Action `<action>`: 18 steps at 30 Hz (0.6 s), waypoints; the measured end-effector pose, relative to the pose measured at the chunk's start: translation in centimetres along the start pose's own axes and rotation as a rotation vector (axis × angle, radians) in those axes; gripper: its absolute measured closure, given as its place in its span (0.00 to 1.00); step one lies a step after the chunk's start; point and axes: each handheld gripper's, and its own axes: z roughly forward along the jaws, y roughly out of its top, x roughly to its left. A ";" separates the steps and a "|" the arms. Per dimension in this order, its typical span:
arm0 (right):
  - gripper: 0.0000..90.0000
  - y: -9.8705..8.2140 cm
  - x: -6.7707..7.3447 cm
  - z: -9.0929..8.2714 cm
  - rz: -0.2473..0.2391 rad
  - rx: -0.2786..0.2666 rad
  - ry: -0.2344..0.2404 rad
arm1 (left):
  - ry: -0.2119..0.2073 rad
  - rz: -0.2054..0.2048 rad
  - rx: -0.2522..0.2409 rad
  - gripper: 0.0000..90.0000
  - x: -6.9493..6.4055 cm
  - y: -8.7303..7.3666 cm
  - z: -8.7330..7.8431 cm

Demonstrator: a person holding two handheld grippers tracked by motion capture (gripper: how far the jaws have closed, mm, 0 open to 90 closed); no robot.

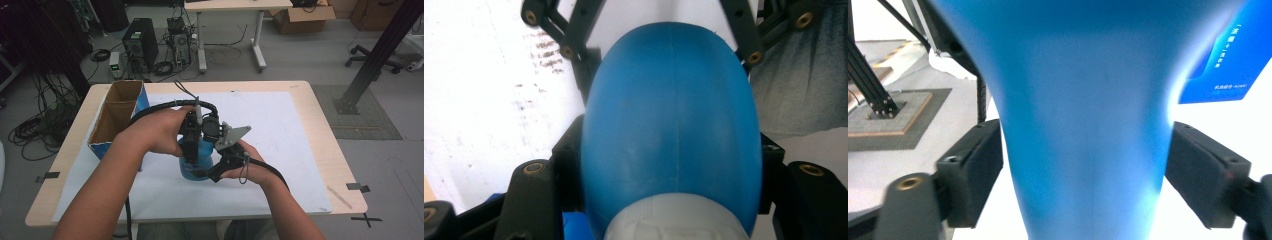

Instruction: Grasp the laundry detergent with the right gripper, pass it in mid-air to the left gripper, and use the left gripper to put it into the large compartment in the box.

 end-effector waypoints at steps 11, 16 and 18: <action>0.01 -0.2 -0.6 -1.6 0.094 0.003 -0.038 | -0.005 -0.023 0.010 0.43 0.5 -0.2 -0.5; 0.01 0.2 -1.0 -3.3 0.076 0.021 -0.052 | -0.022 -0.038 0.011 0.43 1.0 -0.2 -0.8; 0.01 0.3 -1.1 -4.1 0.064 0.033 -0.032 | -0.029 -0.050 0.015 0.43 1.2 -0.1 -1.0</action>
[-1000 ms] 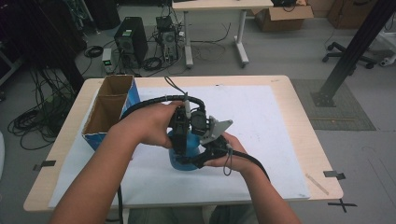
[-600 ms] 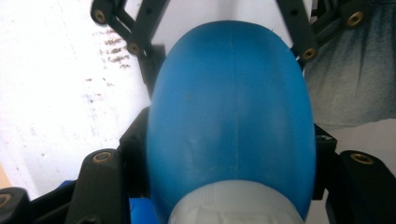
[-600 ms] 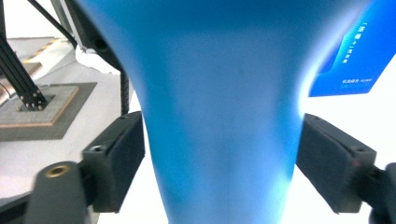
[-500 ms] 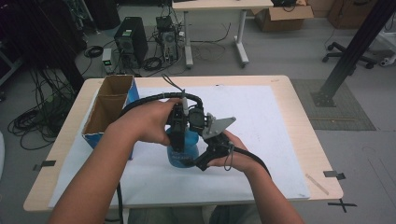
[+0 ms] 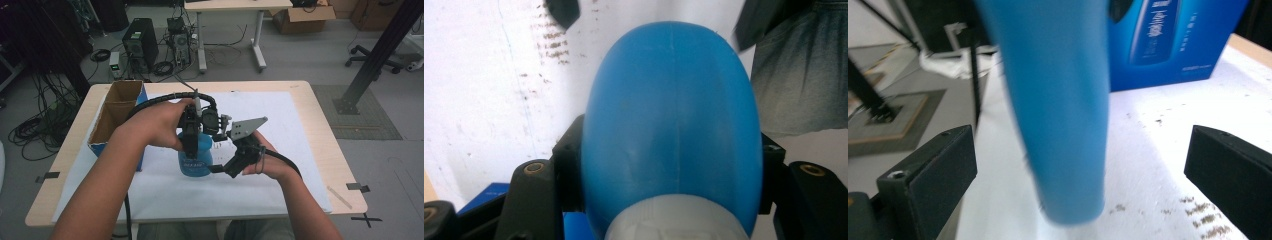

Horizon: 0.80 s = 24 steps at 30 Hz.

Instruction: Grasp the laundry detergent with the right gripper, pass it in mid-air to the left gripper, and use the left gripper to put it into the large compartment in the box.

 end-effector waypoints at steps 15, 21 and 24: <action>0.01 0.1 -1.2 -6.9 -0.034 0.155 -0.019 | -0.077 -0.225 0.045 0.43 2.1 -0.7 -1.4; 0.01 0.3 -1.8 -8.8 -0.018 0.257 -0.076 | -0.078 -0.351 0.054 0.43 3.1 -1.7 -2.8; 0.02 0.5 -2.0 -9.6 -0.019 0.313 -0.095 | -0.082 -0.428 0.054 0.43 3.7 -2.3 -3.7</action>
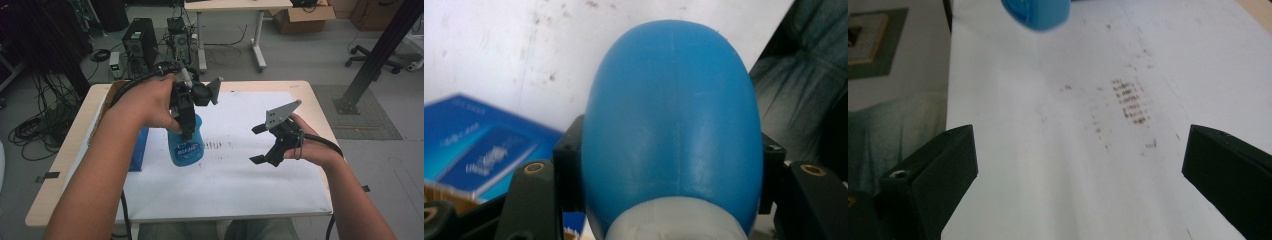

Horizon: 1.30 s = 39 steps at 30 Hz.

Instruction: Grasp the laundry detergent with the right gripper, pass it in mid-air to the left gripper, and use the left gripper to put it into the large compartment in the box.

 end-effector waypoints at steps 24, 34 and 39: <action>0.03 -1.2 -0.9 -1.5 -0.001 0.186 -0.073 | -0.080 -0.603 -0.093 0.43 6.5 -5.6 -7.3; 0.03 -1.3 -0.9 -1.3 -0.005 0.192 -0.063 | -0.091 -0.868 -0.115 0.43 9.4 -9.7 -8.3; 0.03 -1.3 -1.1 -1.3 -0.006 0.194 -0.066 | -0.069 -0.958 -0.098 0.43 10.5 -11.6 -9.0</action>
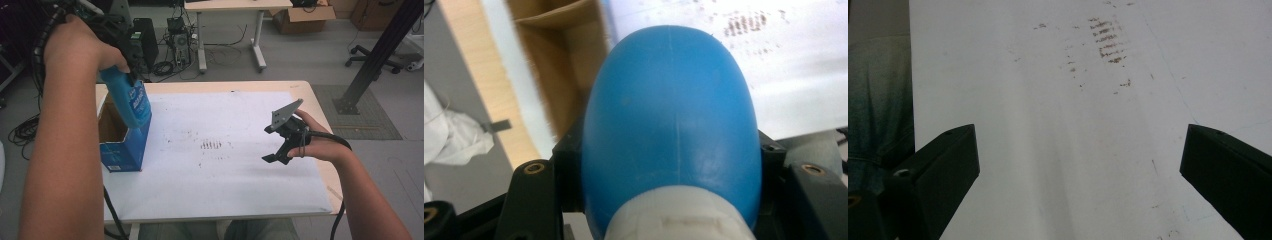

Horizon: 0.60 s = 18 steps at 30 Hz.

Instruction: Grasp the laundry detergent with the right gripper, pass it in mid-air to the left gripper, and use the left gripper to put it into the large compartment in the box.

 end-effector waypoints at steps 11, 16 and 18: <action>0.03 0.0 -0.6 0.4 0.017 0.013 0.004 | 0.013 -0.113 -0.011 0.43 4.0 -0.4 -1.3; 0.03 -0.1 -0.7 0.4 0.026 0.020 0.005 | 0.021 -0.147 0.000 0.43 5.5 -0.3 -0.9; 0.03 -0.2 -0.8 0.5 0.029 0.023 0.007 | 0.017 -0.161 0.002 0.43 6.0 -0.3 -0.6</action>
